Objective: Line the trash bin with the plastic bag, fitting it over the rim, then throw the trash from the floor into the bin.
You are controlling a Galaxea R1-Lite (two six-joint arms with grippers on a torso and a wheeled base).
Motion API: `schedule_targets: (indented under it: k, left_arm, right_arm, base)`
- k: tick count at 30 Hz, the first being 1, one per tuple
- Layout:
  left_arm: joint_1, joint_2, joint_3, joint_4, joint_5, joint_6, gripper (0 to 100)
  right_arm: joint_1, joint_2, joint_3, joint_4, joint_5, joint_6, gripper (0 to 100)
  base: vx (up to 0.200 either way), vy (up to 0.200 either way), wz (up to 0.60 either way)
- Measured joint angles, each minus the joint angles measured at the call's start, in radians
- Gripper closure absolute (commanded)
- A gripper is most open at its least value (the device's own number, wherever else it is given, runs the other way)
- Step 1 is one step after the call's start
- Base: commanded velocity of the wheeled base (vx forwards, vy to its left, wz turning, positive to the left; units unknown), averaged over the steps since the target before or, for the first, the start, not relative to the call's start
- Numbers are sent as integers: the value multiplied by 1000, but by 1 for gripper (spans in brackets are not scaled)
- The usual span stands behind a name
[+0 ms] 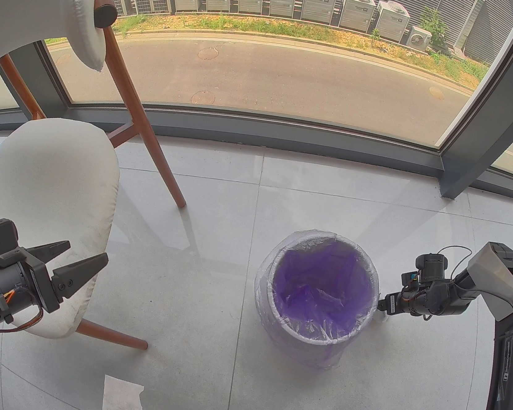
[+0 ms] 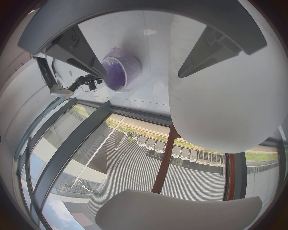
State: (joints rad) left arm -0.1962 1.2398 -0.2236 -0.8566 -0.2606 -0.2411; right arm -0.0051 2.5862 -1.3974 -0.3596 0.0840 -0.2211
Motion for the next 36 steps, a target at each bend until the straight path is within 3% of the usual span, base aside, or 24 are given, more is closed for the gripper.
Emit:
schedule_targets:
  k: [4, 12, 13, 20, 36]
  left_arm:
    - [10, -1, 0, 1, -33, -34, 0]
    - [44, -1, -7, -2, -37, -14, 0]
    - [48, -1, -8, -2, -36, -14, 0]
    - [69, 0, -12, -2, -36, -10, 0]
    - [80, 6, -13, 0, -36, -9, 0]
  right_arm:
    - [7, 10, -43, 64, 3, -16, 0]
    - [7, 50, -171, 158, 3, -23, 0]
    - [5, 58, -194, 170, 3, -25, 100]
    - [9, 122, -315, 239, 3, -43, 100]
    - [23, 102, -283, 244, 22, -37, 100]
  base:
    - [0, -200, 0]
    - [0, 0, 0]
    - [0, 0, 0]
    - [0, 0, 0]
    - [0, 0, 0]
